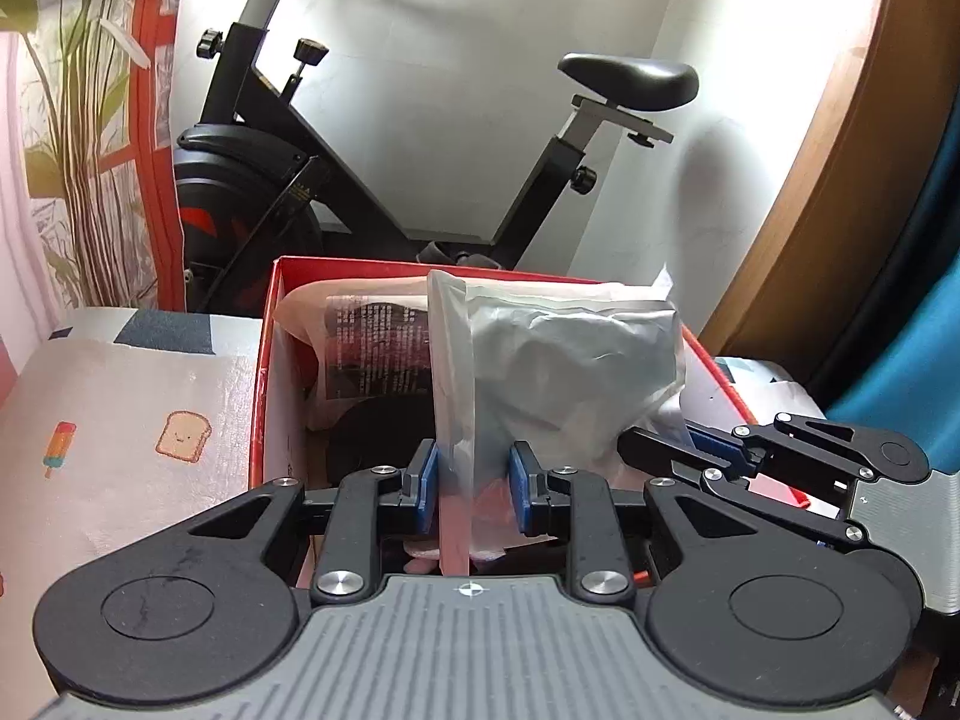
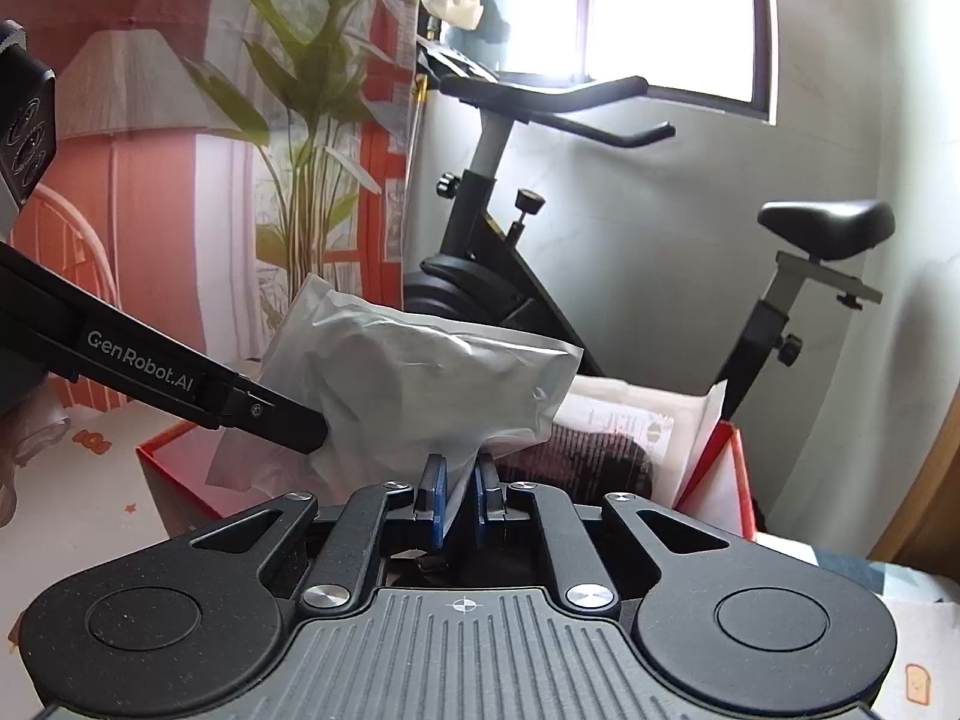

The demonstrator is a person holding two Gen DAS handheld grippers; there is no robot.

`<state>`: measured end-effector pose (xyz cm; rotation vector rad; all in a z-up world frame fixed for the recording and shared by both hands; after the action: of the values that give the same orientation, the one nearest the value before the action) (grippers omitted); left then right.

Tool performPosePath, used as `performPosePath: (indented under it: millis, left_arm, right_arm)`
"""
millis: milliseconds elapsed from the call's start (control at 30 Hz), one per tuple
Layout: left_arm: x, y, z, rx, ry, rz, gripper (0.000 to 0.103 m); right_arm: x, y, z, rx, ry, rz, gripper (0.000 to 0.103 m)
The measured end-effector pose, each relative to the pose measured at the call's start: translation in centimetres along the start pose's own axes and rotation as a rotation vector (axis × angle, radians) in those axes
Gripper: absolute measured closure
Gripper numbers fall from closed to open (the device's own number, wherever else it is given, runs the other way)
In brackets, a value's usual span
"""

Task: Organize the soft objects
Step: 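Lift the foil pouch with the left tool and carry it over the red box, then lower the pouch into the red box and open the left tool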

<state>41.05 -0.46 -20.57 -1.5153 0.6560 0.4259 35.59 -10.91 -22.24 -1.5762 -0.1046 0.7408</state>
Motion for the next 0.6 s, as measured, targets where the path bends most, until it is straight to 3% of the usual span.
performPosePath:
  millis: [233,333,600]
  left_arm:
    - [2.3,1.5,1.0,0.02,-0.017,0.063,0.076]
    - [2.4,1.8,0.9,0.045,-0.04,0.066,0.074]
    - [1.3,1.6,1.0,0.087,-0.076,0.05,0.059]
  right_arm:
    - [2.7,2.4,-0.8,0.039,-0.026,0.093,0.093]
    - [2.8,2.8,-1.0,0.087,-0.045,0.093,0.093]
    - [1.3,2.5,-1.0,0.109,-0.032,0.082,0.08]
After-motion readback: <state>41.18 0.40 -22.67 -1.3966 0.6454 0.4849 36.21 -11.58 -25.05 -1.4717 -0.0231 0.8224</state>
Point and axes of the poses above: each gripper's, at about its wrist camera, not at the fingertips, and x roughly the way its jaws point, z to its left, y to its underside, the point moved 6 cm from there along x, roughly the way its jaws point, and after that the axes turned 12 degrees about -y, right-handed, at the moved point
